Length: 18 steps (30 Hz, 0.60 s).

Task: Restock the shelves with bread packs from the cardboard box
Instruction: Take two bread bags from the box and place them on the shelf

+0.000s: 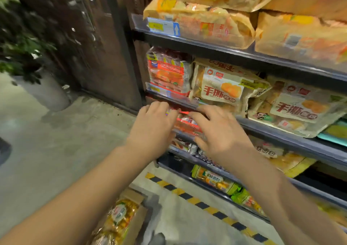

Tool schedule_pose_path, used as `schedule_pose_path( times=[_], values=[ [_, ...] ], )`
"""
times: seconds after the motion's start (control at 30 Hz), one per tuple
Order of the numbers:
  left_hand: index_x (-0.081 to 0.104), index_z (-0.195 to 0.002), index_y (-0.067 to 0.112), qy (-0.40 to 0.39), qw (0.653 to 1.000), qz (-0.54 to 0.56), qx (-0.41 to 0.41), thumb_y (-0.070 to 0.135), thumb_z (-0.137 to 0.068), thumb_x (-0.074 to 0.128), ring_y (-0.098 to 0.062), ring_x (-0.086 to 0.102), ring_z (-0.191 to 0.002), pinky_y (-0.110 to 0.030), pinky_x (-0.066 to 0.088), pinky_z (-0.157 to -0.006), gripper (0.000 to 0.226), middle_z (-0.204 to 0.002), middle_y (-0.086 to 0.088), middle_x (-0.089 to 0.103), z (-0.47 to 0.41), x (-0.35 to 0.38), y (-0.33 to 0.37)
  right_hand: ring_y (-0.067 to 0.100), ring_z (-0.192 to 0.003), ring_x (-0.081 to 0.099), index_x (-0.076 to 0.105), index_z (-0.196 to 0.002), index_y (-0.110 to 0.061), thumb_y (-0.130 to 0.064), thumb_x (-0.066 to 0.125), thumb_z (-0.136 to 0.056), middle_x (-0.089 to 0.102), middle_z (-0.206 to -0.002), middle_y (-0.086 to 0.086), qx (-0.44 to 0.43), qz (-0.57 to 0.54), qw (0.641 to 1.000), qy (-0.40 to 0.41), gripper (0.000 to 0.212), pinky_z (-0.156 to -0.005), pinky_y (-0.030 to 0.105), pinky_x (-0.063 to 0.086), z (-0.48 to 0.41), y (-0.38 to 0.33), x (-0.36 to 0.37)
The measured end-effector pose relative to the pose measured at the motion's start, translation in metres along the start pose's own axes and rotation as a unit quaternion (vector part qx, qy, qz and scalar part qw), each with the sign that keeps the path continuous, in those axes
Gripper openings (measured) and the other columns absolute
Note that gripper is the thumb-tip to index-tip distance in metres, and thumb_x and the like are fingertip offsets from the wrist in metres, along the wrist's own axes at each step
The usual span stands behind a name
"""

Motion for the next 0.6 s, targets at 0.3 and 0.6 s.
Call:
schedule_pose_path(
  times=[0.3,0.6],
  values=[
    [0.043,-0.149,0.023,-0.112,0.956,0.034,-0.267,0.049,-0.102,0.059,-0.030,0.039,-0.144,-0.042,0.035,-0.117,0.056,-0.155,-0.007,0.040,0.196,0.050,-0.037,0.033,-0.134,0.049,0.055,-0.142,-0.020,-0.037,0.072,-0.089,0.050,-0.146,0.008,-0.213,-0.048,0.974,-0.060,0.057,-0.109,0.047,0.041,0.026,-0.133,0.047],
    [0.047,-0.150,0.022,-0.162,0.864,0.108,-0.465,0.049,-0.102,0.059,-0.029,0.040,-0.143,-0.042,0.035,-0.120,0.056,-0.154,-0.006,0.043,0.374,0.100,-0.085,0.019,-0.141,0.039,0.040,-0.152,-0.029,-0.038,0.058,-0.101,0.040,-0.151,-0.005,-0.343,-0.054,0.919,-0.186,0.055,-0.116,0.036,0.031,0.043,-0.283,0.105]
  ],
)
Point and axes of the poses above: each hand's wrist, its own z-axis away from the middle knuckle, its own x-axis out of the palm, y = z × x, the point moved 2 cm from there along -z, towards the middle knuckle
